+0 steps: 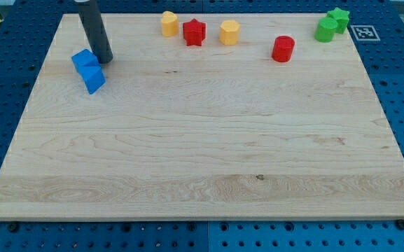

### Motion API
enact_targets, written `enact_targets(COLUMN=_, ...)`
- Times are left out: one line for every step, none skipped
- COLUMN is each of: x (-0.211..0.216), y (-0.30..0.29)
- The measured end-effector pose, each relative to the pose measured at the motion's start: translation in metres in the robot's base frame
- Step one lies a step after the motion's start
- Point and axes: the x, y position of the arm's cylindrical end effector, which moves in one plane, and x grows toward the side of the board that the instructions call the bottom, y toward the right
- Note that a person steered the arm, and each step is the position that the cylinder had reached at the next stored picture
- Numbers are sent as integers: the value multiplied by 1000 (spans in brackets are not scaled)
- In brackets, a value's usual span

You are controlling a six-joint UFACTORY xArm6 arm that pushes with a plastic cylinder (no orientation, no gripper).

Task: Slide the arm to the left of the yellow heart

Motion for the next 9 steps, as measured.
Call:
enact_targets(x=0, y=-2)
enact_targets(x=0, y=-2)
enact_targets(x=-1, y=19)
enact_targets(x=-1, y=71)
enact_targets(x=25, y=121)
enact_targets(x=36, y=122)
enact_targets(x=36, y=122)
enact_targets(x=17, y=121)
enact_targets(x=-28, y=110)
